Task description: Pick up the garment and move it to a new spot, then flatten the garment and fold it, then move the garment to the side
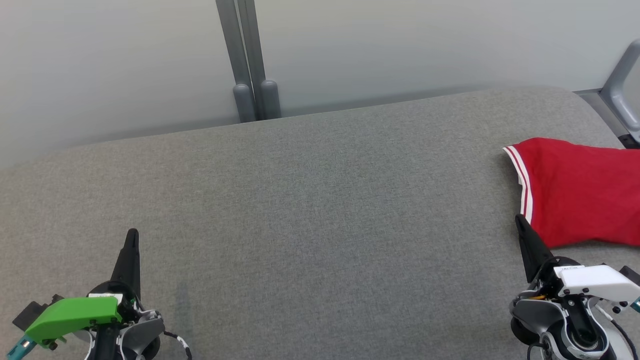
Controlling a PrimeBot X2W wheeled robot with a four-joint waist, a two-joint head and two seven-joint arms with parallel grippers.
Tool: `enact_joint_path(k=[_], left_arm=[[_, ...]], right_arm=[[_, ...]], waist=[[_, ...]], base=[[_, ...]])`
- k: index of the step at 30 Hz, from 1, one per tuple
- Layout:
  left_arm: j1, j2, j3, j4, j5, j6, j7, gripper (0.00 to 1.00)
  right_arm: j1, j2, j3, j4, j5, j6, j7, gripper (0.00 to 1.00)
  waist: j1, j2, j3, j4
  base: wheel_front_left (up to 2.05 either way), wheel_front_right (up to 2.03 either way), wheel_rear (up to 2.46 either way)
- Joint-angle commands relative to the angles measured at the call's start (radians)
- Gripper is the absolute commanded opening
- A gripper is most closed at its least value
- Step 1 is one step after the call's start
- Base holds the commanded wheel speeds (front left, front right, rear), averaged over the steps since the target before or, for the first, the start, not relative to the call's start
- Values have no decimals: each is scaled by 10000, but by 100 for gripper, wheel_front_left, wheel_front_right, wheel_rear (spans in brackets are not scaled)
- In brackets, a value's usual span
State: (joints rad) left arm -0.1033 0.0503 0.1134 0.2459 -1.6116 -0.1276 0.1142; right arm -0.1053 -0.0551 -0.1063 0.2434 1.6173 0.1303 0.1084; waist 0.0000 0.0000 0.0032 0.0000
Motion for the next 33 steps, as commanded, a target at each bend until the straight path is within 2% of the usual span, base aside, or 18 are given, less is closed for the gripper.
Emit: enact_joint_path(k=[1,33], left_arm=[[-130,-5,26,-15,-21,-56,36,0],[-130,-4,23,-15,-22,-57,33,0]], right_arm=[[-64,-5,-26,21,25,7,32,0],[-68,15,-56,22,-15,7,62,0]], waist=[[0,0,0,0],[0,0,0,0]], base=[[0,0,0],[0,0,0]])
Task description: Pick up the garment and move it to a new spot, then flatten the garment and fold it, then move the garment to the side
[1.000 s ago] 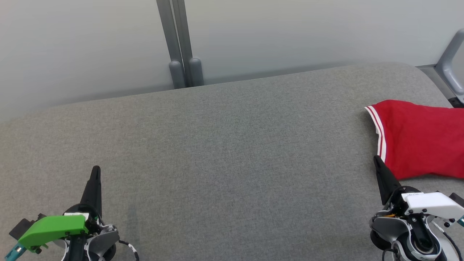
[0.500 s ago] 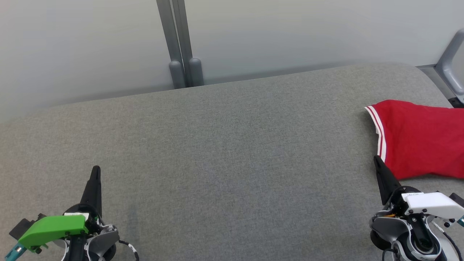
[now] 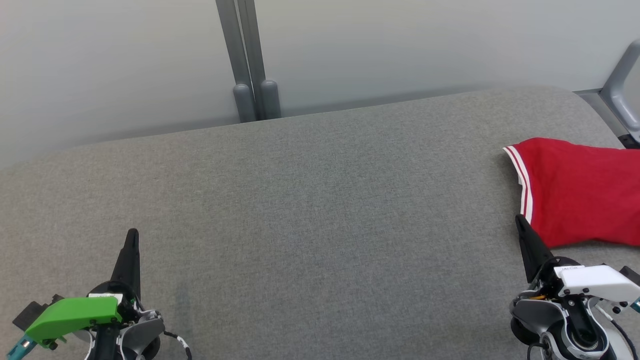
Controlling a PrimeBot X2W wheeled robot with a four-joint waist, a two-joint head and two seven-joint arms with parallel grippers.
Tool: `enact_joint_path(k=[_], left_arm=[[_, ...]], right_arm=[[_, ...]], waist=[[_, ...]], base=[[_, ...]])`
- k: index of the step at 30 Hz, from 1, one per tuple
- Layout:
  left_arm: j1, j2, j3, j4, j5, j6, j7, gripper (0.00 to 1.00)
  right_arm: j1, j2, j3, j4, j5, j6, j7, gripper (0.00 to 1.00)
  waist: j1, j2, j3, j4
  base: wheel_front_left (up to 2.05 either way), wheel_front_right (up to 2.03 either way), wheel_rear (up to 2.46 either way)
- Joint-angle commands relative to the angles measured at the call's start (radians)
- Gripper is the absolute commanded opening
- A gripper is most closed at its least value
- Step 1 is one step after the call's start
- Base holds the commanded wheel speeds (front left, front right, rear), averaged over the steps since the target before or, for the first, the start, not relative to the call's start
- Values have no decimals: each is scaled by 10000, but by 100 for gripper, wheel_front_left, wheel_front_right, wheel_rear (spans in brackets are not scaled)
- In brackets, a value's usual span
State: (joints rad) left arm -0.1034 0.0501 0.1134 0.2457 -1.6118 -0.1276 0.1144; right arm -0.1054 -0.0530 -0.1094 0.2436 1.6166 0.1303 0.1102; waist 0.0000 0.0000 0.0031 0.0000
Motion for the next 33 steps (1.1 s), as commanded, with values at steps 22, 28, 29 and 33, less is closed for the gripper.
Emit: enact_joint_path(k=[22,28,29,33], left_arm=[[-128,-2,21,-14,-22,-57,31,0],[-128,-2,21,-15,-22,-57,31,0],[-128,-2,21,-15,-22,-57,30,0],[-128,-2,20,-15,-22,-57,29,0]], right_arm=[[-68,7,-39,20,-26,7,44,0],[-69,10,-42,20,-31,7,47,0],[-68,10,-43,20,-32,7,48,0],[-69,11,-45,20,-35,7,51,0]], waist=[[0,0,0,0],[0,0,0,0],[0,0,0,0],[0,0,0,0]], base=[[0,0,0],[0,0,0],[0,0,0],[0,0,0]])
